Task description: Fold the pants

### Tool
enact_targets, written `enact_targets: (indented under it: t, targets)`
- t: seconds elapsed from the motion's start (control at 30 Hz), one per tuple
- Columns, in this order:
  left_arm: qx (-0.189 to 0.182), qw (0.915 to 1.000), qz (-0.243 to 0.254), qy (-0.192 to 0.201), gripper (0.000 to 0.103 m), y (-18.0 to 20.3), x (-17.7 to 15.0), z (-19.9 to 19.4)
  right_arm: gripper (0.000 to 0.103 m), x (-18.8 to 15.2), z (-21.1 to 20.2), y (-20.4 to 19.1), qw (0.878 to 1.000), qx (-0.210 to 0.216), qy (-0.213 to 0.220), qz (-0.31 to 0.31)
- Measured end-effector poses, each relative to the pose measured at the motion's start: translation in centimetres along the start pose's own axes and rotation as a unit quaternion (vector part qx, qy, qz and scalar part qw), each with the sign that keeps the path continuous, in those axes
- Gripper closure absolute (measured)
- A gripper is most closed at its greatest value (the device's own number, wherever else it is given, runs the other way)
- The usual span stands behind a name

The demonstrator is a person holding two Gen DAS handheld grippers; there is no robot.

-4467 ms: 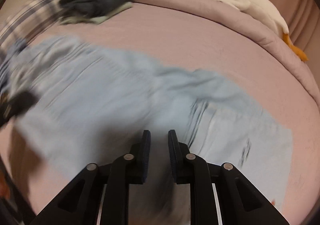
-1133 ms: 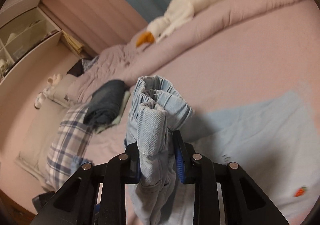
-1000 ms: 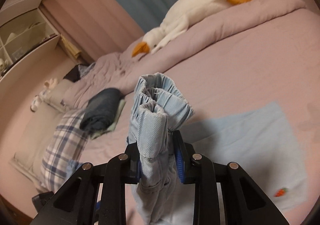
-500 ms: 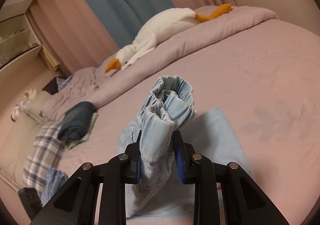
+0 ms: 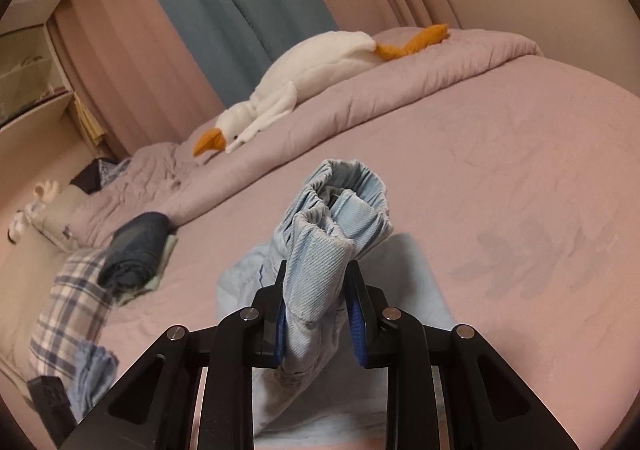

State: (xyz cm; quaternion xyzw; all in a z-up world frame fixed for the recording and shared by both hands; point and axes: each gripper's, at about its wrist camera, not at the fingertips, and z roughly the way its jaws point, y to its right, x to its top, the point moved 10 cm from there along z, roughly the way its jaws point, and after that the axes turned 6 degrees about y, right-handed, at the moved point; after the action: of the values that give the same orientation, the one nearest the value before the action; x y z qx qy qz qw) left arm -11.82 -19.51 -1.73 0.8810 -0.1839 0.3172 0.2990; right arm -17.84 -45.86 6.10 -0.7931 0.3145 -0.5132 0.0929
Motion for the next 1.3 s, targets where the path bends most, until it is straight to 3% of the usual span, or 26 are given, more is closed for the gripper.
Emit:
enact_targets:
  t: [0.2, 0.33, 0.47, 0.57, 0.7, 0.8, 0.9, 0.97, 1.03, 1.1, 1.17, 1.3]
  targets:
    - [0.005, 0.9998, 0.014, -0.015, 0.042, 0.4, 0.1, 1.2, 0.077, -3.7, 2.5, 4.8, 0.996, -0.063, -0.059, 0.031]
    - [0.006, 0.9995, 0.023, -0.02, 0.042, 0.9, 0.6, 2.0, 0.076, -6.1, 3.6, 7.4, 0.989, -0.066, -0.112, 0.073]
    - [0.001, 0.9993, 0.031, -0.018, 0.042, 1.9, 1.4, 2.6, 0.065, -5.6, 2.3, 8.0, 0.991, -0.057, -0.101, 0.069]
    - [-0.003, 0.9989, 0.044, -0.015, 0.042, 2.9, 2.1, 3.2, 0.051, -5.1, 1.2, 8.5, 0.992, -0.071, -0.094, 0.05]
    - [-0.007, 0.9981, 0.061, -0.012, 0.042, 4.3, 2.8, 3.8, 0.05, -3.9, -0.4, 8.8, 0.993, -0.1, -0.061, 0.024]
    - [-0.011, 0.9974, 0.071, -0.008, 0.043, 5.3, 3.4, 4.3, 0.05, -2.4, -2.0, 7.6, 0.994, -0.108, -0.014, -0.023]
    - [-0.014, 0.9965, 0.083, 0.0, 0.043, 6.2, 4.2, 4.8, 0.05, -2.0, -2.6, 5.0, 0.996, -0.064, 0.007, -0.068]
    - [-0.017, 0.9957, 0.091, 0.003, 0.044, 6.9, 4.8, 5.2, 0.05, -2.9, -2.3, 2.7, 0.994, -0.027, -0.007, -0.104]
    - [-0.021, 0.9949, 0.098, 0.005, 0.05, 7.5, 5.3, 5.6, 0.052, -3.9, -1.9, 1.0, 0.992, -0.002, -0.021, -0.127]
    - [-0.026, 0.9935, 0.111, 0.004, 0.066, 8.2, 5.9, 6.2, 0.063, -5.3, -1.3, -0.7, 0.988, 0.024, -0.04, -0.147]
    - [-0.028, 0.9914, 0.128, 0.001, 0.077, 8.7, 6.3, 6.8, 0.064, -6.9, -0.7, -2.5, 0.983, 0.045, -0.056, -0.168]
    - [-0.032, 0.9887, 0.146, 0.0, 0.081, 9.4, 7.1, 8.2, 0.066, -8.6, 0.0, -4.5, 0.976, 0.066, -0.074, -0.192]
